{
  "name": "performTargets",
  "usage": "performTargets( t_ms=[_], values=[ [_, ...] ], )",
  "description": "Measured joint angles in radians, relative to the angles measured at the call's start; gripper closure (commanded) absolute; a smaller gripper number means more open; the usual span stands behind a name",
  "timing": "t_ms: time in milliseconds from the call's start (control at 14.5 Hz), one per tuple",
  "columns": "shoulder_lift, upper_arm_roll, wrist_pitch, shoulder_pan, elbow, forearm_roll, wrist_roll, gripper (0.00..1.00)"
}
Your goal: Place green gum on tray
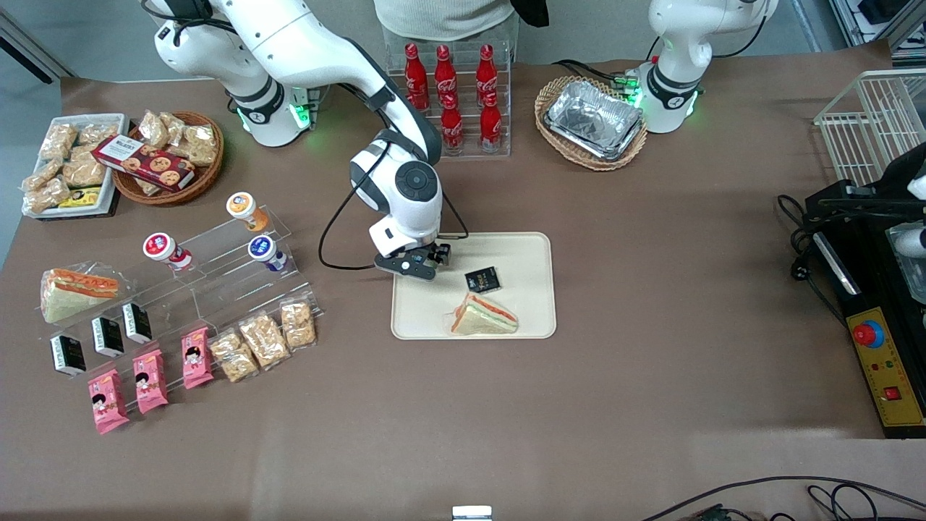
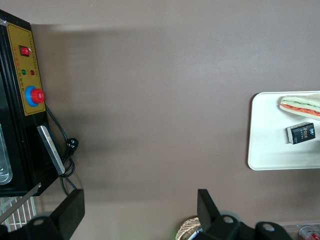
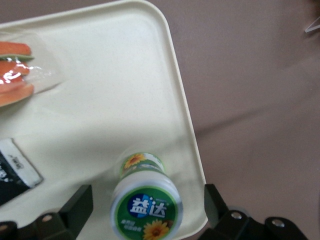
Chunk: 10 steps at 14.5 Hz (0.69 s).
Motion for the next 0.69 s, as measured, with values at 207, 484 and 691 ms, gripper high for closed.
performTargets(
  t_ms=[207,484,691],
  values=[
    [-0.043,-0.007,-0.010,-0.012,0.006,0.000,-0.024,0.01],
    [-0.164,-0.009,-0.117,-0.081,0.011,0.028,-0.136,0.01],
    [-0.254,-0.015,-0.190,-0.165,0.018,0.074,-0.265,0.01]
  ],
)
